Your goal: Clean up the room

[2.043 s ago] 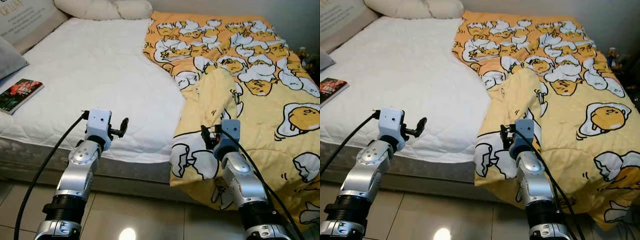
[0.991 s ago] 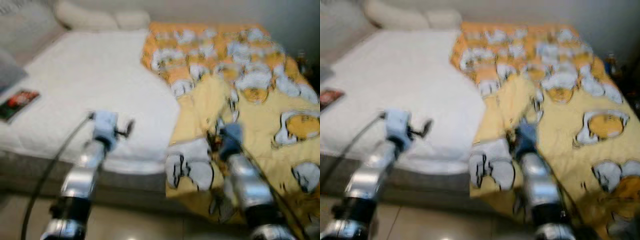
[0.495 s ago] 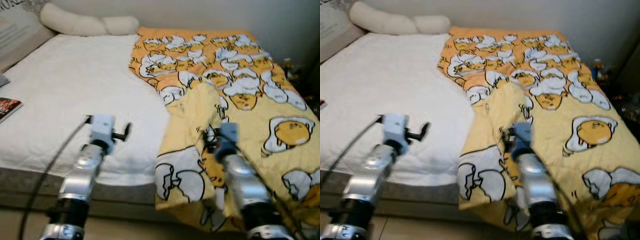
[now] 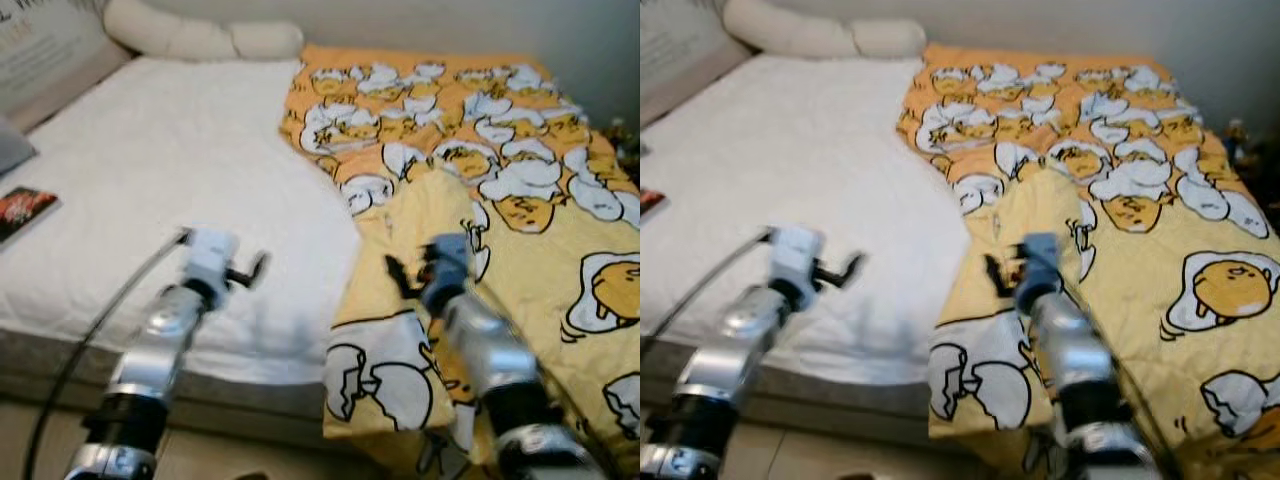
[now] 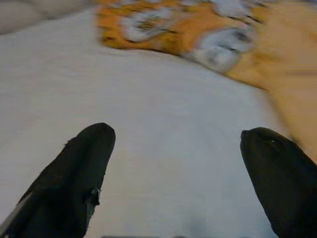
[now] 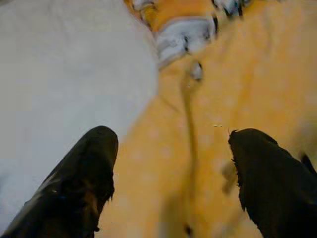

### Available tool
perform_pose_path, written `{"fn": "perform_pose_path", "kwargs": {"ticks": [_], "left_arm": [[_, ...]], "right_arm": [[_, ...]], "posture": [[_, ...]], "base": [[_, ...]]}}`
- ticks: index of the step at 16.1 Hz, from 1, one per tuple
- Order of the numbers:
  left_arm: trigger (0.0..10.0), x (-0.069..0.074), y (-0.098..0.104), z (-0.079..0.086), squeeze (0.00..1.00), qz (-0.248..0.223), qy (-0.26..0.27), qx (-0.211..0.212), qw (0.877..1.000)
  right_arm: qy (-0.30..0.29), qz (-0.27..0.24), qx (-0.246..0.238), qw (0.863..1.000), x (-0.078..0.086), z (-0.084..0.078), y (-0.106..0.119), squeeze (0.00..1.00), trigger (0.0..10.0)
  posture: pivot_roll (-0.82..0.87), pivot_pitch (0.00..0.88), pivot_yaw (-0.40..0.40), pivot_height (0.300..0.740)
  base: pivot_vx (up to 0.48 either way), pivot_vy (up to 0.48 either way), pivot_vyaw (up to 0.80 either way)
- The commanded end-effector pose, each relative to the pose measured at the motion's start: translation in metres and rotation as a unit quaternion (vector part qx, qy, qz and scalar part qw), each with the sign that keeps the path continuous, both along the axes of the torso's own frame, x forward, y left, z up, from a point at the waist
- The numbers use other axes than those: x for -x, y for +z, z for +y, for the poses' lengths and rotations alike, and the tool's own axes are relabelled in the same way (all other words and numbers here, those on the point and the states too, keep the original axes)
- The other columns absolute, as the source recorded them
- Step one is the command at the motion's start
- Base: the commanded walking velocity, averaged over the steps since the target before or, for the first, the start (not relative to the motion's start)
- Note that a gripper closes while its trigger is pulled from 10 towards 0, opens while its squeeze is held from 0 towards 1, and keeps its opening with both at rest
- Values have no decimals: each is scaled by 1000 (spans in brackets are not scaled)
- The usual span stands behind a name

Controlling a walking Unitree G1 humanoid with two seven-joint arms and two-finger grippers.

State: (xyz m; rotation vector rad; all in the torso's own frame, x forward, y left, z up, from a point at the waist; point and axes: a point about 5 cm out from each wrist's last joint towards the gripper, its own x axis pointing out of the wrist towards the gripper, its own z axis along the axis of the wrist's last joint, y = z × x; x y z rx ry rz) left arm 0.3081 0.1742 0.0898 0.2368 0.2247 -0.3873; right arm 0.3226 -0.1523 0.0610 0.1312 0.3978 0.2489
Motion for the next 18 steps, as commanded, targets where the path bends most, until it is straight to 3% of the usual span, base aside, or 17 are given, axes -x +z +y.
{"fn": "perform_pose_path", "kwargs": {"ticks": [1, 2, 5, 6, 7, 9, 12, 13, 14, 15, 16, 18], "left_arm": [[10000, 0, 5, 5, 0, 5, -25, -20, 999], [10000, 1, 8, 3, 0, 16, -73, -36, 997], [10000, 4, 13, 0, 0, 46, -139, -38, 988], [10000, 7, 14, -1, 0, 60, -167, -42, 983], [10000, 8, 14, -2, 0, 73, -184, -38, 979], [10000, 13, 12, -3, 0, 102, -225, -47, 968], [10000, 13, 12, -3, 0, 108, -227, -50, 967], [10000, 14, 13, -2, 0, 109, -227, -51, 966], [10000, 14, 13, -2, 0, 108, -225, -50, 967], [10000, 15, 13, -2, 0, 109, -225, -49, 967], [10000, 15, 13, -2, 0, 109, -225, -48, 967], [10000, 15, 12, -1, 0, 109, -224, -48, 967]], "right_arm": [[25, 28, -11, 999, -3, 9, -1, 1000, 10000], [50, 68, 11, 996, -8, 4, -5, 1000, 10000], [47, 113, 44, 992, -14, -10, -9, 1000, 10000], [48, 139, 39, 988, -13, -12, -12, 212, 10000], [54, 157, 38, 985, -13, -12, -15, 0, 10000], [59, 193, 67, 977, -8, -12, -25, 0, 10000], [51, 214, 57, 974, -2, -9, -35, 0, 10000], [37, 217, 75, 973, 2, -11, -40, 0, 10000], [12, 217, 93, 972, 4, -18, -44, 0, 8588], [-16, 205, 99, 974, 2, -23, -43, 0, 5961], [-26, 200, 90, 975, 1, -24, -42, 0, 4784], [-25, 201, 75, 976, 2, -23, -43, 0, 3333]], "posture": [[-21, 0, 20, 740], [-9, 0, 12, 740], [1, 0, 7, 740], [0, 0, 10, 740], [3, 0, 12, 740], [4, 0, 14, 740], [12, 0, 19, 740], [13, 0, 21, 740], [19, 0, 23, 740], [23, 0, 23, 740], [20, 0, 26, 740], [14, 0, 33, 740]], "base": [[0, 0, 0], [0, 0, 0], [0, 0, 0], [0, 0, 0], [0, 0, 0], [0, 0, 0], [0, 0, 0], [0, 0, 0], [0, 0, 0], [0, 0, 0], [0, 0, 0], [0, 0, 0]]}}
